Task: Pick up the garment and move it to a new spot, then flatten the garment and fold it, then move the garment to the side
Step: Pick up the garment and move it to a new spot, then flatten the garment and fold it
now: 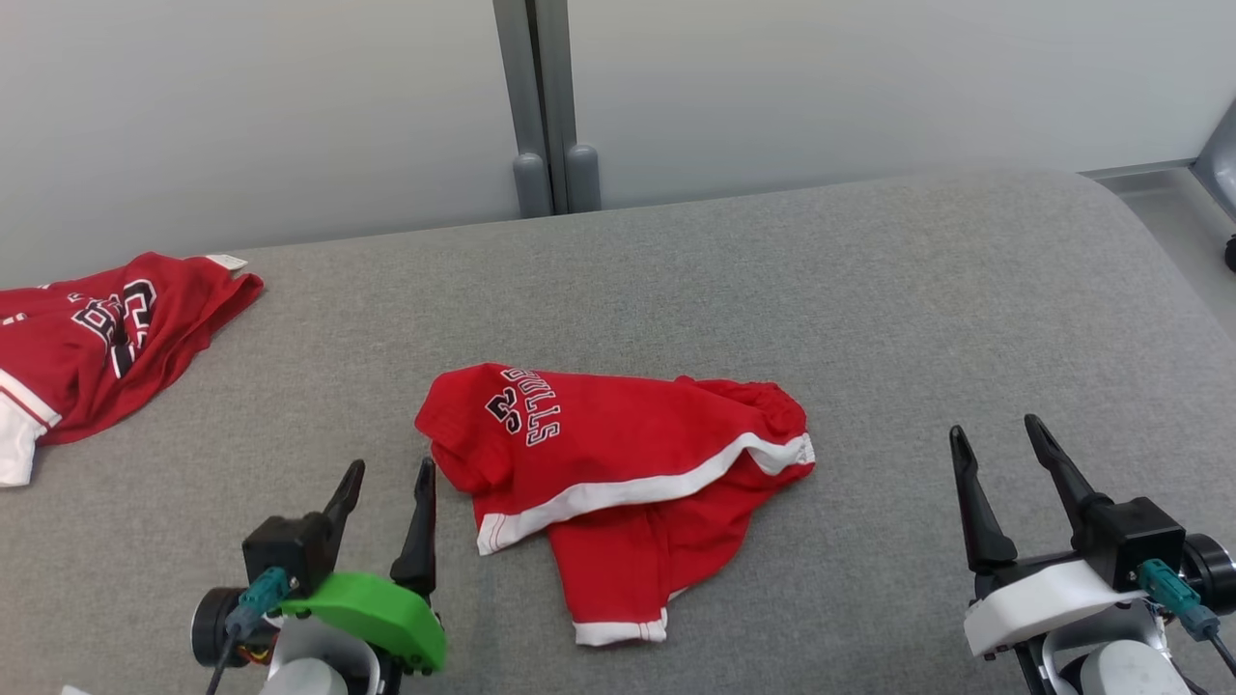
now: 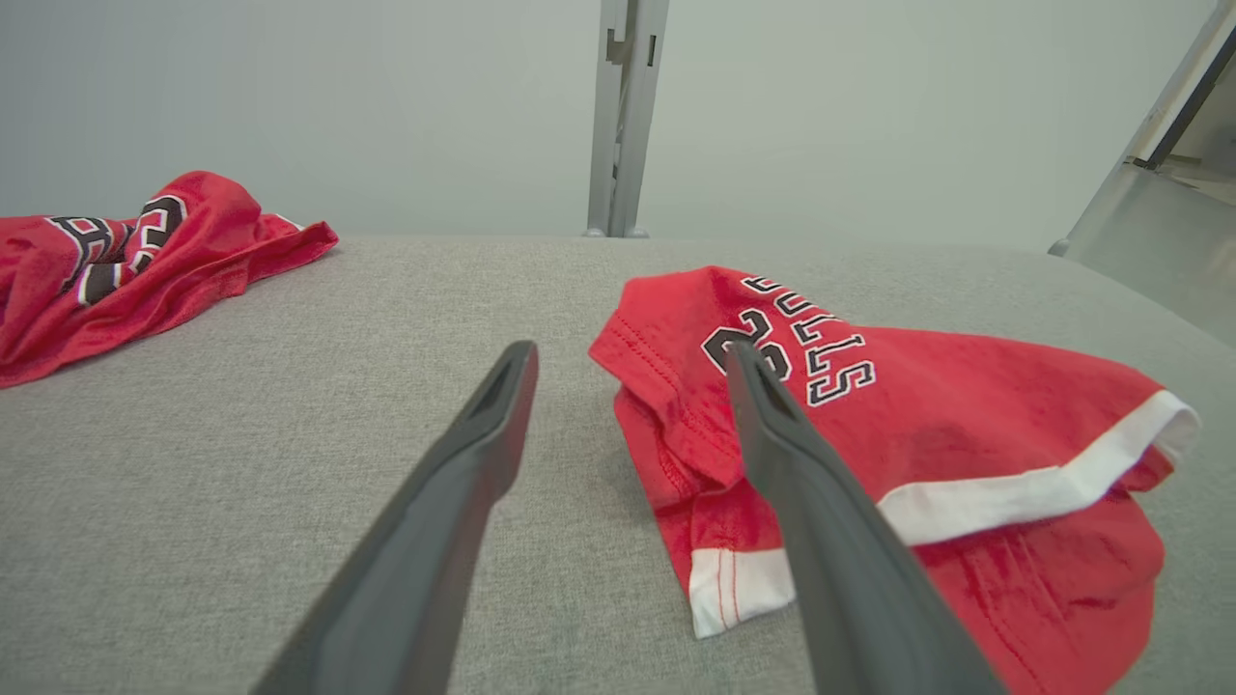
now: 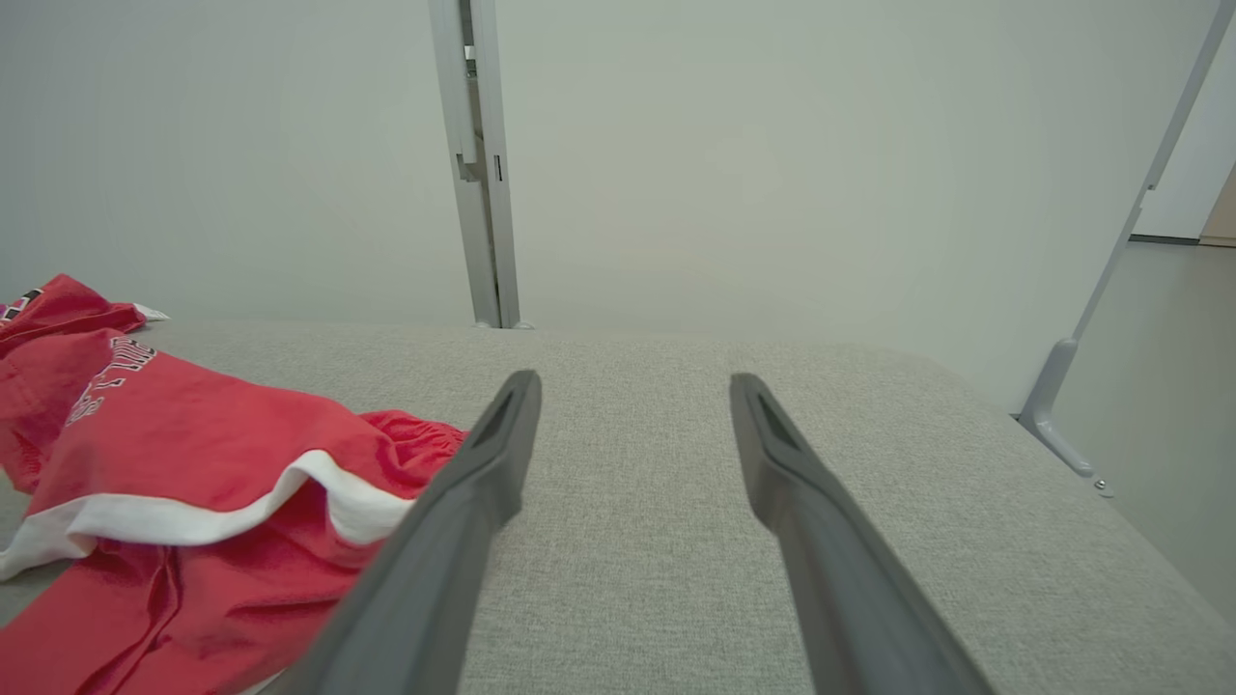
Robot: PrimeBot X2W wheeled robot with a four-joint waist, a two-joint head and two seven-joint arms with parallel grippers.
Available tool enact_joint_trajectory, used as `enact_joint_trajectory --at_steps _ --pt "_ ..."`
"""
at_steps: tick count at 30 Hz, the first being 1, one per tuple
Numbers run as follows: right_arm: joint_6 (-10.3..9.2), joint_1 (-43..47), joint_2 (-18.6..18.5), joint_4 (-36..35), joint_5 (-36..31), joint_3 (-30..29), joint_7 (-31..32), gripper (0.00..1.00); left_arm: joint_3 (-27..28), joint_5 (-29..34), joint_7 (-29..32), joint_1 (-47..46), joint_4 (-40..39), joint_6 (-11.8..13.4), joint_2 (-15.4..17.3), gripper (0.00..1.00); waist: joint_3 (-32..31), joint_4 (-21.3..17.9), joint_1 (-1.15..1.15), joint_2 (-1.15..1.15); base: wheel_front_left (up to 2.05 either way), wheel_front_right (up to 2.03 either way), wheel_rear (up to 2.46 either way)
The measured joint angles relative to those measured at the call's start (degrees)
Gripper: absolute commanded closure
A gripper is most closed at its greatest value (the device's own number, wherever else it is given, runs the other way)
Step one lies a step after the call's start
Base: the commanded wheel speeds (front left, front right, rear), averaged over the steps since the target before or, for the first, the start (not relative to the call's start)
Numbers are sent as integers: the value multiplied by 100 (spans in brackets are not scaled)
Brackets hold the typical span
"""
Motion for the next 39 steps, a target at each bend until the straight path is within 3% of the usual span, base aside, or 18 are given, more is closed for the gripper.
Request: enact_joint_trajectory --at_steps 5,16,39 --pt "0 7 1 23 10 18 0 0 543 357 0 590 -385 40 -282 0 -58 -20 0 0 0 0 0" --pt "0 149 -1 93 73 -31 0 0 1176 876 0 1303 -503 -264 -724 0 -158 -34 0 0 0 0 0" --pt "0 151 0 296 114 57 0 0 1662 1345 0 1307 -480 -570 -989 0 -158 37 0 0 0 0 0"
